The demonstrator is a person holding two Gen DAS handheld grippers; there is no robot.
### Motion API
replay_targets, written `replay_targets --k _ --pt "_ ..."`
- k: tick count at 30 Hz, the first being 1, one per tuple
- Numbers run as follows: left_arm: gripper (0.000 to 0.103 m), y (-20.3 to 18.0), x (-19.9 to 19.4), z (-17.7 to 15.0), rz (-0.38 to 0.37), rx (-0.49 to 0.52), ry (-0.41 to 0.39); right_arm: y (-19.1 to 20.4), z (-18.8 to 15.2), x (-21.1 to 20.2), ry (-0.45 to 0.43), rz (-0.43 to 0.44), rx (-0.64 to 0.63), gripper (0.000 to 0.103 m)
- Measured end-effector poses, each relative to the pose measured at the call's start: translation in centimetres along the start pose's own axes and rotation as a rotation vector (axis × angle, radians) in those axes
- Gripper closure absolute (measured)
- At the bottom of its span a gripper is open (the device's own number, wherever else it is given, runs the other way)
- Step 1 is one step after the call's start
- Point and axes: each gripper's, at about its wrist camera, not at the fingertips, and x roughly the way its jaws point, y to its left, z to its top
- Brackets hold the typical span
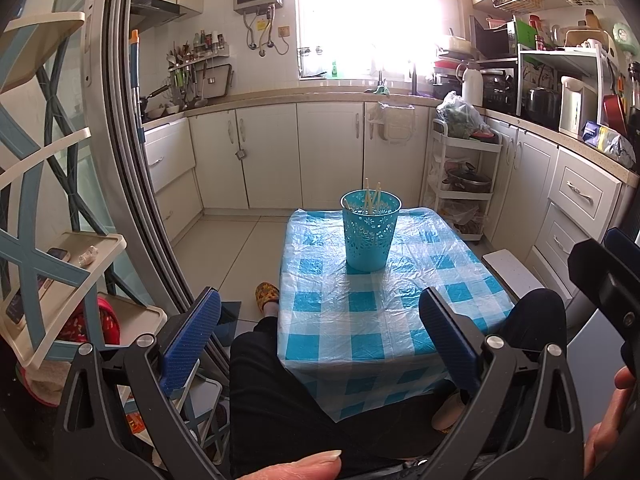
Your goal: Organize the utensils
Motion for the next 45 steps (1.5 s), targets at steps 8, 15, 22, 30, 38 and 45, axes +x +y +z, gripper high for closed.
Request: replay_targets --k 8,15,22,30,38,45 --pt "0.008 -0.1 0.0 -0.1 0.001 0.0 -0.001 0.0 0.0 0.0 0.0 0.0 0.001 0.007" --pt "0.008 -0.1 -0.1 0.0 0.001 0.001 -0.002 0.1 0.0 0.0 -0.002 0.0 0.001 0.007" --pt "0.008 0.1 -0.2 0.3 0.001 0.001 -0.005 0.1 0.0 -0.1 -0.002 -0.001 0.001 0.007" --pt "0.008 0.1 -0.2 0.4 0.001 0.001 -0.006 0.0 -0.1 0.0 -0.002 0.0 0.002 0.007" --pt "0.008 0.2 -0.5 0.6 0.002 0.0 -0.011 0.5 0.2 -0.1 -0.006 -0.005 0.002 0.007" --pt "0.008 0.2 -0.7 0.8 0.002 0.0 -0.015 1.0 0.4 -0.3 -0.011 -0.008 0.002 0.007"
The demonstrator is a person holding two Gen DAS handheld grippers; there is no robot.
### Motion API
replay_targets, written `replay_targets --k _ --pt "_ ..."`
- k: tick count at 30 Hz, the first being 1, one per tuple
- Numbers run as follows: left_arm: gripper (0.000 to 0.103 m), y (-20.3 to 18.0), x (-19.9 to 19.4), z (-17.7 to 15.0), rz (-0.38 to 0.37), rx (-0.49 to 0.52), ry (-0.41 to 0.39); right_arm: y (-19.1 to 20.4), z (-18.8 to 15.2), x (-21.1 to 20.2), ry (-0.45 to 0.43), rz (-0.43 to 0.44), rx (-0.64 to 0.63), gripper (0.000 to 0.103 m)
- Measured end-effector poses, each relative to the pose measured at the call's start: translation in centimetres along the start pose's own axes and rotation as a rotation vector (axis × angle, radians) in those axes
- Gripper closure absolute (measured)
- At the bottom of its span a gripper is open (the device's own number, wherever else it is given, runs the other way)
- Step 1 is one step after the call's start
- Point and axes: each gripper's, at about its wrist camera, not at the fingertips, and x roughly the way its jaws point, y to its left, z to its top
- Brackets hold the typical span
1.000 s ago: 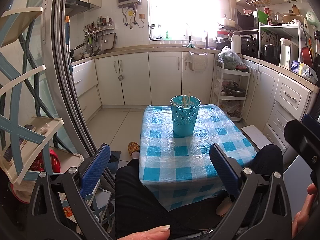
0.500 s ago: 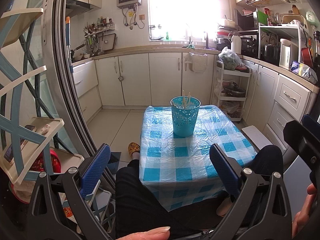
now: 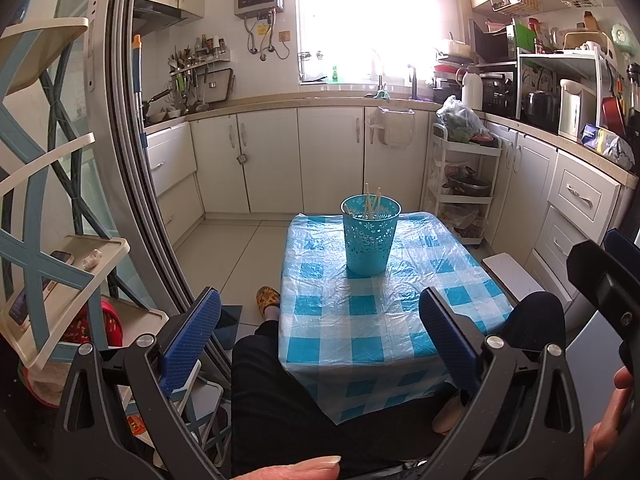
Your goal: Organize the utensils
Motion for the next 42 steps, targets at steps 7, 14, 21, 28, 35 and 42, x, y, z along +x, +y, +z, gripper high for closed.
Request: replay_targets --k 7,14,21,28,35,42 --pt "0.008 0.0 -0.02 -0.04 0.0 0.0 -0.001 0.29 -0.01 -0.06 -0.006 -0.002 0.0 0.007" --pt "0.008 0.03 -0.03 0.03 0.001 0.0 -0.003 0.26 -0.05 -0.09 -0.007 -0.002 -0.001 0.007" --pt "0.008 0.03 -0.24 0.17 0.004 -0.001 -0.007 0.41 0.01 0.02 -0.009 -0.002 -0.001 0.007" --pt "0.008 0.21 -0.19 0.55 0.007 -0.004 -0.01 0.4 0.01 -0.03 -0.01 -0.002 -0.001 0.007" --pt "0.008 0.29 -0.58 0.44 -0.005 -0.014 -0.037 0.51 0.06 0.01 -0.011 -0.002 -0.003 0.007" --pt "0.008 0.11 0.11 -0.05 0.015 -0.002 -0.025 0.5 0.01 -0.08 -0.012 -0.002 -0.003 0.007"
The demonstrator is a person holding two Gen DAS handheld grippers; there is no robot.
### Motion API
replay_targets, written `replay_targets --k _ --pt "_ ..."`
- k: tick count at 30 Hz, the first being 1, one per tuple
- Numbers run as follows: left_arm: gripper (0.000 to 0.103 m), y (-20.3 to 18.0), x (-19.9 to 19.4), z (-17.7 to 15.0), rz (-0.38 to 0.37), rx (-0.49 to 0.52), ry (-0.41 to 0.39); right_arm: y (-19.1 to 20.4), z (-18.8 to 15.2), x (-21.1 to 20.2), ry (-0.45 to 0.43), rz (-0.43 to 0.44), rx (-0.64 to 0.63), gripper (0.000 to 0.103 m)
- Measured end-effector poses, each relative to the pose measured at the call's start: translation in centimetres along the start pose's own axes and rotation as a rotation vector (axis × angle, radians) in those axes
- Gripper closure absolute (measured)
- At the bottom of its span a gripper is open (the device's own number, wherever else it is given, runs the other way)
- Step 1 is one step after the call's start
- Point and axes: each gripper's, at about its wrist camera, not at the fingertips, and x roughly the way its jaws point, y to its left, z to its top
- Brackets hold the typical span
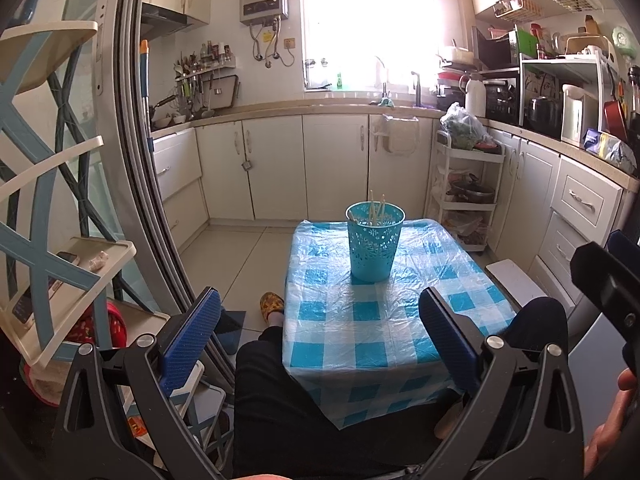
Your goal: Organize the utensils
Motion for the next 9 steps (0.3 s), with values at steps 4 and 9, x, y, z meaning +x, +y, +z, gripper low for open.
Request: replay_targets --k 4,9 --pt "0.008 -0.16 0.41 -0.04 -0.004 0.001 0.009 -0.02 -0.03 0.04 0.001 0.001 0.002 0.007" --pt "0.008 -0.57 0.97 -0.54 -0.002 0.01 0.025 -0.36 -0.32 0.41 0.011 -0.003 0.007 0.007"
